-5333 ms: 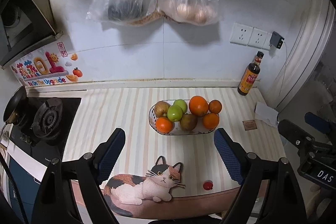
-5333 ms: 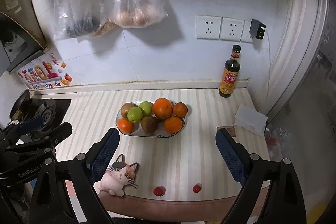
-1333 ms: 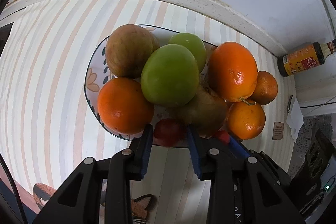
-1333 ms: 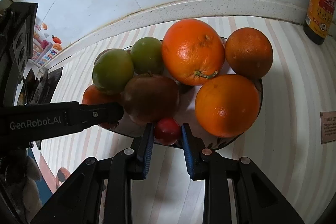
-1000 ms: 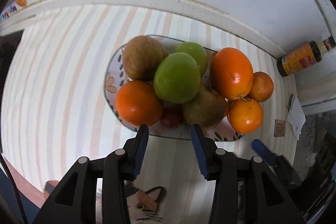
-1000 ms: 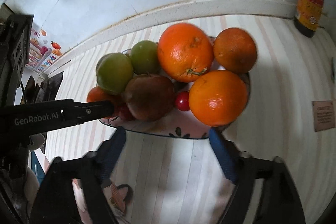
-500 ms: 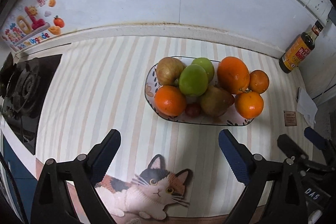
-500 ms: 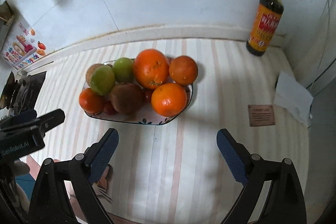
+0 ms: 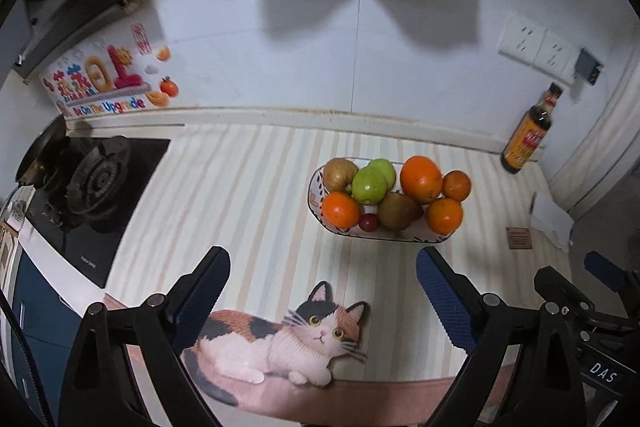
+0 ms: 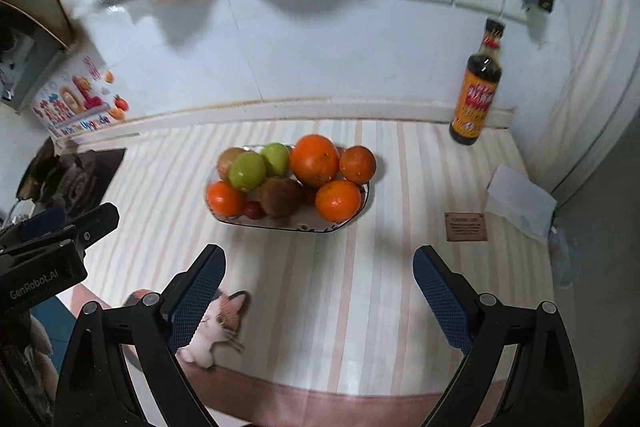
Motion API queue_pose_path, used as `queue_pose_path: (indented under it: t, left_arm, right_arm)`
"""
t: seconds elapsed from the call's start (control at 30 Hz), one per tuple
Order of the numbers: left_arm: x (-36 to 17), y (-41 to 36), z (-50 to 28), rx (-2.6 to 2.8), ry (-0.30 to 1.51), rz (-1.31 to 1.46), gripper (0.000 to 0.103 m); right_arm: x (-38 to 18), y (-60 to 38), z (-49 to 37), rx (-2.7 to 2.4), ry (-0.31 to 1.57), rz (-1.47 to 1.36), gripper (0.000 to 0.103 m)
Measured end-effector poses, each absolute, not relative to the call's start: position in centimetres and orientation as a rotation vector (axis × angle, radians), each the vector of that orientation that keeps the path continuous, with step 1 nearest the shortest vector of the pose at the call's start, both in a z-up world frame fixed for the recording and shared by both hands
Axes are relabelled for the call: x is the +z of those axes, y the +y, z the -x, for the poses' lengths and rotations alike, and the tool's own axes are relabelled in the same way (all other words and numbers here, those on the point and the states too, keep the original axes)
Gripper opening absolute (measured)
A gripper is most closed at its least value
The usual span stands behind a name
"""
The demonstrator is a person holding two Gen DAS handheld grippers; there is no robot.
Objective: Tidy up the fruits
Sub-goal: 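Lift both open tools away from the plate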
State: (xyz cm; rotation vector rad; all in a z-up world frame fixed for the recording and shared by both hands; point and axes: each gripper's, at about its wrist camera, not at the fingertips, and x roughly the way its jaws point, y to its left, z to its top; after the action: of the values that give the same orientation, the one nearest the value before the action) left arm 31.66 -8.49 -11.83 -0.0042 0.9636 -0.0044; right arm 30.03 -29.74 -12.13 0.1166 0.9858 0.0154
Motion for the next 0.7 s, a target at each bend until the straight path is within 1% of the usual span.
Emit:
queue_pose_path:
  t: [0.37, 0.43, 0.7]
  left_arm:
    - [-5.7, -5.6, -21.8, -0.074, 0.842, -0.016, 0.095]
    - [-4.9, -5.2, -20.1, -0.081, 0.825, -0.022, 0.095]
    - [-2.4, -5.2, -14.9, -0.083, 0.762, -0.038, 0.095]
  right_arm:
    - [-3.5, -26.5, -17.8, -0.038, 0.853, -0.111, 0.098]
    - [-2.6, -26.1, -16.0, -0.040, 0.838, -0.115, 0.100]
    - [1.0, -24.5, -9.5, -0.005, 0.784, -0.088, 0.100]
